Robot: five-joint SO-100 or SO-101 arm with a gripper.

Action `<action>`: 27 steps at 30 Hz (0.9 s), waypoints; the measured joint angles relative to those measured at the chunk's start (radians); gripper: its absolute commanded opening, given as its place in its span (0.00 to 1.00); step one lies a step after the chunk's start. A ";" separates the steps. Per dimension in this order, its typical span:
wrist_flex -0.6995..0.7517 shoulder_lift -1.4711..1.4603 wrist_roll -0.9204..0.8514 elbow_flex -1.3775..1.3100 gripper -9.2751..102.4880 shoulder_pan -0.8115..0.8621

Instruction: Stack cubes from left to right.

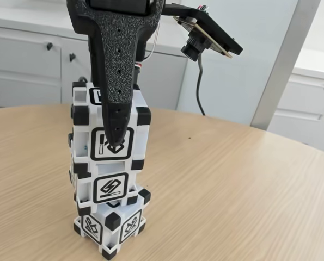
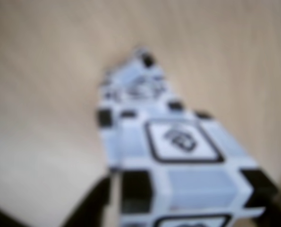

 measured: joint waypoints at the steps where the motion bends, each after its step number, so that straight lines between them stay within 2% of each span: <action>1: 0.000 0.003 -0.006 0.000 0.38 0.000; 13: 0.000 0.236 -0.029 0.000 0.38 0.000; 14: 0.000 0.244 -0.037 0.000 0.36 0.000; 18: 0.000 0.272 -0.055 0.000 0.18 0.000; 20: 0.000 0.299 -0.055 0.000 0.12 0.000; 27: 0.000 0.474 -0.006 0.000 0.08 0.003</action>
